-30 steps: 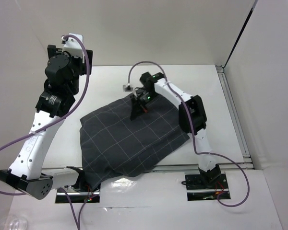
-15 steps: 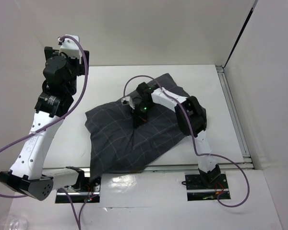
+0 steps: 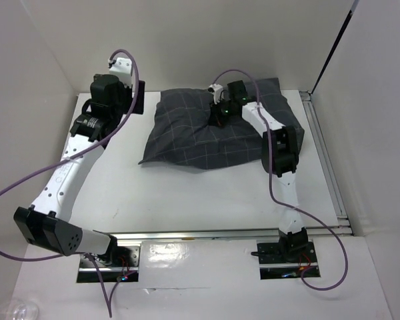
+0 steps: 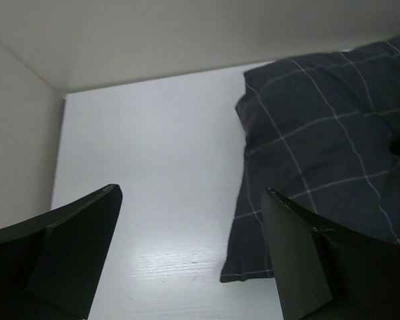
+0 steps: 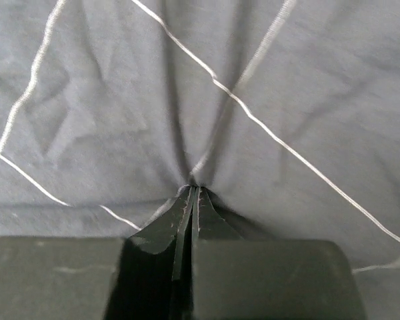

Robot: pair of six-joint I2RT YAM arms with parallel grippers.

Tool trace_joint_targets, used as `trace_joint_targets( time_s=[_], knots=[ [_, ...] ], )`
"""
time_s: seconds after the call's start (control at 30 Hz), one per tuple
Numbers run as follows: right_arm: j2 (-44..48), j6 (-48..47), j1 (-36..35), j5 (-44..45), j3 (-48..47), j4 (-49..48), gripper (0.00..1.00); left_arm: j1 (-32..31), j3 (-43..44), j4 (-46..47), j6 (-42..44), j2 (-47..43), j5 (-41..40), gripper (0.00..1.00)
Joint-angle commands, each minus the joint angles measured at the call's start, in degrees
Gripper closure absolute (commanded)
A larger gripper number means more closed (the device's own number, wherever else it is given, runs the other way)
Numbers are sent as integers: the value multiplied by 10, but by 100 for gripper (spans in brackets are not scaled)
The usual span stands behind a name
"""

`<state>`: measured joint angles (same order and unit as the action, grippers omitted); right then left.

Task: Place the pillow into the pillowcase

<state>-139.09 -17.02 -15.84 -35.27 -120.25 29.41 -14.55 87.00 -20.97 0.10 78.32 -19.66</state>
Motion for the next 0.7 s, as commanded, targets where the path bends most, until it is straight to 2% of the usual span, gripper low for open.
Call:
trace_joint_targets(
  time_s=[0.0, 0.1, 0.13, 0.17, 0.2, 0.3, 0.33, 0.37, 0.43, 0.57, 0.67],
  knots=[
    [4, 43, -64, -17, -8, -4, 100, 2, 22, -29, -57, 0, 76, 0],
    [55, 68, -76, -59, 12, -2, 99, 2, 33, -42, -64, 6, 146, 0],
    [102, 80, -76, -68, 45, -26, 93, 2, 33, -54, -64, 6, 163, 0],
    [128, 87, -68, -97, 61, -35, 80, 2, 34, -54, -58, 6, 194, 0],
    [155, 93, -61, -105, 76, -43, 52, 2, 34, -60, -53, 6, 206, 0],
    [266, 130, -32, -86, 133, -89, 24, 2, 23, -73, -41, 11, 259, 0],
    [288, 130, -18, -72, 141, -95, 7, -3, 23, -73, -33, 20, 272, 0],
    [325, 130, -12, -51, 147, -95, 0, -3, 31, -84, -33, 28, 291, 0],
    [354, 117, 7, -31, 153, -88, 0, -8, 56, -115, -20, 61, 306, 0],
    [409, 111, 26, 58, 160, -60, 0, -8, 87, -138, -26, 104, 306, 0],
    [438, 90, 31, 135, 184, -48, 0, -8, 112, -144, -35, 132, 336, 0]
  ],
)
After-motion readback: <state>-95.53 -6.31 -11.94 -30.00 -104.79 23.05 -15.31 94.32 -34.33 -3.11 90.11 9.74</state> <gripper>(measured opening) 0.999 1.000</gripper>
